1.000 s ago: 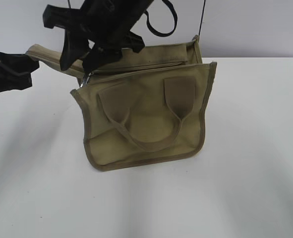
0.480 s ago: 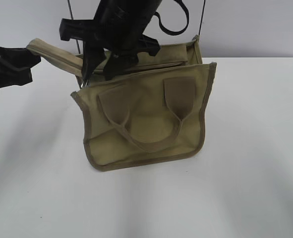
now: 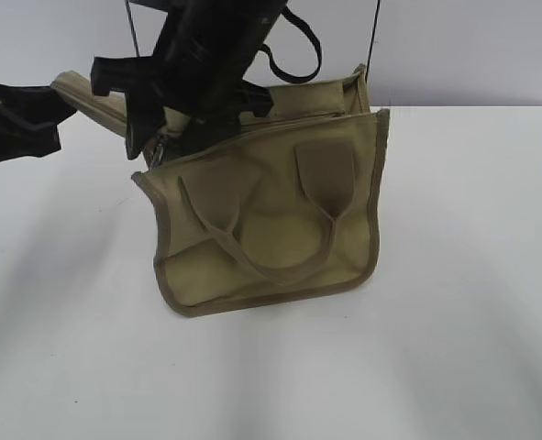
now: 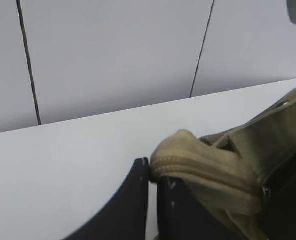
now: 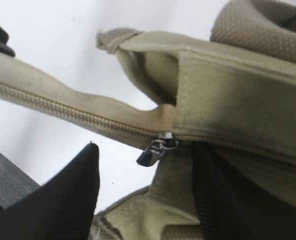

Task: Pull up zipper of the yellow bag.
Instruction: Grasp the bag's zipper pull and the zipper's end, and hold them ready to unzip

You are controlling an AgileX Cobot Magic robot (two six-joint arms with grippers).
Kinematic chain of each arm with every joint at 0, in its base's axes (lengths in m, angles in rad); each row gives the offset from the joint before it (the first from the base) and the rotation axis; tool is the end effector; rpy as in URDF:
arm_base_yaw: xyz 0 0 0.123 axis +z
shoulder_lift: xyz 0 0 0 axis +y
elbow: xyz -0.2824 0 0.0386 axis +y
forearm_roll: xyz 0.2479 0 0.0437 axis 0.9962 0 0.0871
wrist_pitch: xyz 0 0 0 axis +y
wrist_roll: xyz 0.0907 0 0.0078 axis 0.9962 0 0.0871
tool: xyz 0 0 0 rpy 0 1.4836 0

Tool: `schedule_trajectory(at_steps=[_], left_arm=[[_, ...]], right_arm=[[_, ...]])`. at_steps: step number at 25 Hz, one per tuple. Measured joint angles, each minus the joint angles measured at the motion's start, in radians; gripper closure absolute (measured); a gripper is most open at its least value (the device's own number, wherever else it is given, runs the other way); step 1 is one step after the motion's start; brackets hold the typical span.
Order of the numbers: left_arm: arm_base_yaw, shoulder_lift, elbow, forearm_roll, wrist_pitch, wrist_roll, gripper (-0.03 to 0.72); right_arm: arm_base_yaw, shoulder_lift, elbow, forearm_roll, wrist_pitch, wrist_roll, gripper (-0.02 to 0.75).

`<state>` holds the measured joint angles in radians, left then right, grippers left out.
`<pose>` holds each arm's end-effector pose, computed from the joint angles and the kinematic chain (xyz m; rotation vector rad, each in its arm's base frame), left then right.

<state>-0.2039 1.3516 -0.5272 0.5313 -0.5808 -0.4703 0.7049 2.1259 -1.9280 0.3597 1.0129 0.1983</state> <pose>0.2514 -0.0778 0.2353 0.3722 1.7637 -0.4079 0.3427 0.3273 0.2595 -0.5357 2.7529 0.7214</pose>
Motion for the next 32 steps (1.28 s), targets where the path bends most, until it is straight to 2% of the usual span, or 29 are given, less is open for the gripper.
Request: schedule_trajectory(at_steps=[6,11,17,27,29,32], left_arm=[[0.000,0.002,0.000,0.002,-0.002,0.000,0.681],[0.000,0.002,0.000,0.002,-0.003,0.000,0.681],[0.000,0.002,0.000,0.000,-0.009,0.000,0.681],[0.000,0.002,0.000,-0.007,-0.001,0.000,0.681],[0.000,0.002,0.000,-0.007,-0.001,0.000,0.681],[0.000,0.002,0.000,-0.007,0.002,0.000,0.681]], right_arm=[[0.043,0.014,-0.003,-0.200,-0.021,0.108,0.302],[0.079,0.018,-0.003,-0.301,-0.050,0.186,0.303],[0.156,0.023,-0.003,-0.508,-0.045,0.313,0.315],[0.176,0.026,-0.013,-0.580,-0.062,0.422,0.323],[0.176,0.030,-0.014,-0.595,-0.064,0.432,0.354],[0.177,0.036,-0.015,-0.595,-0.075,0.436,0.458]])
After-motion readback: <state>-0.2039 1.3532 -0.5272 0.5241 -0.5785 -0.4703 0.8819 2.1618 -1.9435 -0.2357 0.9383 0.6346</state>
